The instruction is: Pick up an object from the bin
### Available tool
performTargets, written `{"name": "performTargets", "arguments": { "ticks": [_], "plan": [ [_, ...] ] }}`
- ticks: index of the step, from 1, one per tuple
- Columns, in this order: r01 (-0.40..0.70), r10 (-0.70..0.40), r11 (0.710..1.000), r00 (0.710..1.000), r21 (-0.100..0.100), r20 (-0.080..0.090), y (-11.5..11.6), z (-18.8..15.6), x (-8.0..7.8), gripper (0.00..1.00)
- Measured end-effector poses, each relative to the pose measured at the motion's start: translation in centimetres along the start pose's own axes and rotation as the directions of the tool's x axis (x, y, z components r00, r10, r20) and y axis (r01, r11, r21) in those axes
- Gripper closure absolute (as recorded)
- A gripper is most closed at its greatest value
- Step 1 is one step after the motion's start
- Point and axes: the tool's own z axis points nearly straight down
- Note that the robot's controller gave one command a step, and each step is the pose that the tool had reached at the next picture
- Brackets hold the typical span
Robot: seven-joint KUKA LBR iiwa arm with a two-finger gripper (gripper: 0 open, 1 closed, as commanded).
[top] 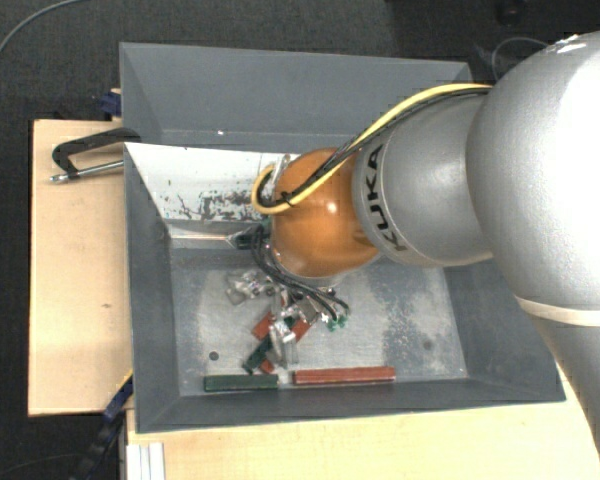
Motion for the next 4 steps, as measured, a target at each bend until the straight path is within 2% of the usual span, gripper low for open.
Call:
{"name": "performTargets", "arguments": {
  "ticks": [1, 2, 3, 4],
  "plan": [
    [0.393, -0.393, 0.92, 0.92, 0.002, 0.0, -8.4, 0.0, -0.7, 0.0],
    [0.393, -0.393, 0.92, 0.92, 0.002, 0.002, -8.3, -0.3, -0.9, 1.0],
    [0.622, -0.622, 0.783, 0.783, 0.005, 0.002, -7.2, -11.5, 3.1, 1.0],
    [0.64, -0.64, 0.768, 0.768, 0.006, 0.003, -6.2, -17.1, 3.0, 1.0]
  ]
}}
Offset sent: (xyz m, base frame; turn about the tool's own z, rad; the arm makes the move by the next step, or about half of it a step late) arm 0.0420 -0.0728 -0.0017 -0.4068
